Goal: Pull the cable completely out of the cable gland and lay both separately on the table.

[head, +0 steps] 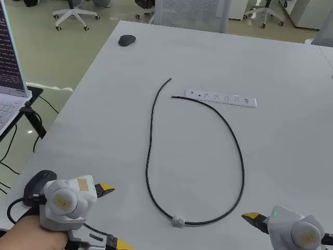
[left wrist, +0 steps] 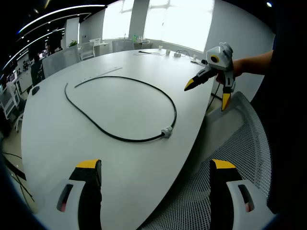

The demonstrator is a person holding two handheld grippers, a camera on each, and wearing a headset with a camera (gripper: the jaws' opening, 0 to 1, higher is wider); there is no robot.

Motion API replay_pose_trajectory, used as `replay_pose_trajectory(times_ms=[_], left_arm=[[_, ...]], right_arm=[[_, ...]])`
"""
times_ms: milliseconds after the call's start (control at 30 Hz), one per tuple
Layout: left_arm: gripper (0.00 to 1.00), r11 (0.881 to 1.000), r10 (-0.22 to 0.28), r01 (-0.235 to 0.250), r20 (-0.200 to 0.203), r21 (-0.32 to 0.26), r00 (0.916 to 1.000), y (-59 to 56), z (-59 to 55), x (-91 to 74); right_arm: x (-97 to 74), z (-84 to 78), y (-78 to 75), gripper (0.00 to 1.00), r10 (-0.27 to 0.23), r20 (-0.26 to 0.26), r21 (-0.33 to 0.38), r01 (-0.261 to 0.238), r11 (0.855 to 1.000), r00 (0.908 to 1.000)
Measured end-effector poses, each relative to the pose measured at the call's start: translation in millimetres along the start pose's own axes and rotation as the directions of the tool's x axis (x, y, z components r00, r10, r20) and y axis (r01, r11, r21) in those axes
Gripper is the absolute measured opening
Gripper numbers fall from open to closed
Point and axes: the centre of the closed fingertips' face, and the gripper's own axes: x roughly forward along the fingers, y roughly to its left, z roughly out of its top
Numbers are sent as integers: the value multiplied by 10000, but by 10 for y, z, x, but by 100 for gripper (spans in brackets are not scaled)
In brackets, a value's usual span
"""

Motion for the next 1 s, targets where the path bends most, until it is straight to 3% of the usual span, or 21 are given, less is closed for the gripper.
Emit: replay_pose_trajectory(times_ms=[333,400,633,1000], left_arm=[[90,9998,186,-186,79,-43,9998,-16,2,-51],[93,9988,484,-485,146,61,9987,15,8,-58],[93,9987,436,-430,216,-282,9988,-17,11,-42],[92,9987,449,-446,99,-247,9989,12,-4,-6]], right_arm=[[-12,53,13,98,-21,215,4,21,10000,9998],[-12,86,20,97,4,293,-12,-4,10000,9996],[18,205,-3,98,-32,485,-222,42,9997,9988],[174,394,-47,86,52,174,-704,-40,9975,9998]])
